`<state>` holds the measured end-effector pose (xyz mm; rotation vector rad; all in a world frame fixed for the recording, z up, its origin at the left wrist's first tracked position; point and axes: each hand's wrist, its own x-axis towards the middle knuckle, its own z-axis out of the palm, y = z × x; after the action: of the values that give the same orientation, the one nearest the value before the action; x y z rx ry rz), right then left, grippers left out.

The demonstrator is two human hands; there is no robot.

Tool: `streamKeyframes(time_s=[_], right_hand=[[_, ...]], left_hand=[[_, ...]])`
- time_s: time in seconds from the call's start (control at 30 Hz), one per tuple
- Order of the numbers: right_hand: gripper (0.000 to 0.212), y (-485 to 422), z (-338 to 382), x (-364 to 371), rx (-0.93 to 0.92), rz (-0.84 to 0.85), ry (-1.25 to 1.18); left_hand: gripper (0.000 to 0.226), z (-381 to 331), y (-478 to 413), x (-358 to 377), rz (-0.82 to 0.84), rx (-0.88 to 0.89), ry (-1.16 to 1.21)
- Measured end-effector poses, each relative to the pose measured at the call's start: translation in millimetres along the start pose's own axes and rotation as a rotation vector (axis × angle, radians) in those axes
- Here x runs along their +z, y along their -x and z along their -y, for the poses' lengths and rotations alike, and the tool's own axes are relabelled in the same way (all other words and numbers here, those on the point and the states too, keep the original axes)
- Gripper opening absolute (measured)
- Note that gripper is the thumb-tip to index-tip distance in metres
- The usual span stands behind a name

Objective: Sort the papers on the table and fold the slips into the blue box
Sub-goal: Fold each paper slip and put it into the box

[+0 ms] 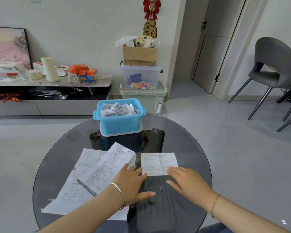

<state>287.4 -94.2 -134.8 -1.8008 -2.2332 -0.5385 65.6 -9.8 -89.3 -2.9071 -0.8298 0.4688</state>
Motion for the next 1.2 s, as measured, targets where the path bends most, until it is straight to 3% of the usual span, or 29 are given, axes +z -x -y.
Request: streamKeyframes(time_s=[0.17, 0.3, 0.4, 0.47, 0.57, 0.6, 0.7, 0.77, 0.83, 0.97, 1.03, 1.13, 1.2], right_hand=[[0.024, -19, 8, -6, -0.089, 0.050, 0.152], [0.034, -31, 16, -7, -0.110, 0.124, 0.273], [0.032, -32, 20, -2, -0.106, 0.175, 0.306], [0.036, -35, 21, -4, -0.051, 0.203, 0.258], [0.025, -37, 14, -19, 0.216, 0.035, 0.004], [0.016, -37, 8, -23, 0.352, -0.044, -0.171], [0.019, -37, 3, -45, 0.710, -0.052, -0.958], [0.022, -35, 4, -58, 0.825, -0.012, -1.256], [0.024, -33, 6, -66, 0.826, 0.054, -1.341], [0.021, -30, 7, -64, 0.841, 0.064, -1.354], [0.025, -26, 2, -55, 0.787, -0.007, -1.174], [0.058, -16, -11, -46, 0.443, -0.052, -0.600], [0.064, -14, -12, -40, 0.175, -0.078, -0.397]], left_hand=[[0.125, -3, -4, 9, -0.046, 0.063, -0.028], [0.086, -6, -5, 6, -0.041, 0.041, -0.059], [0.073, -4, 0, -8, -0.044, -0.016, -0.061], [0.063, 1, 1, -18, -0.137, -0.092, 0.057], [0.063, 7, 4, -26, -0.321, -0.203, 0.483], [0.070, 8, 4, -28, -0.360, -0.244, 0.611], [0.078, 7, -4, -32, -0.357, -0.350, 1.059], [0.067, 5, -12, -34, -0.293, -0.379, 1.439], [0.042, 5, -17, -35, -0.262, -0.356, 1.676], [0.014, 4, -24, -30, -0.292, -0.427, 1.718], [0.013, 5, -29, -27, -0.289, -0.474, 1.734], [0.008, 5, -32, -24, -0.292, -0.520, 1.772], [0.008, 3, -33, -21, -0.277, -0.511, 1.804]])
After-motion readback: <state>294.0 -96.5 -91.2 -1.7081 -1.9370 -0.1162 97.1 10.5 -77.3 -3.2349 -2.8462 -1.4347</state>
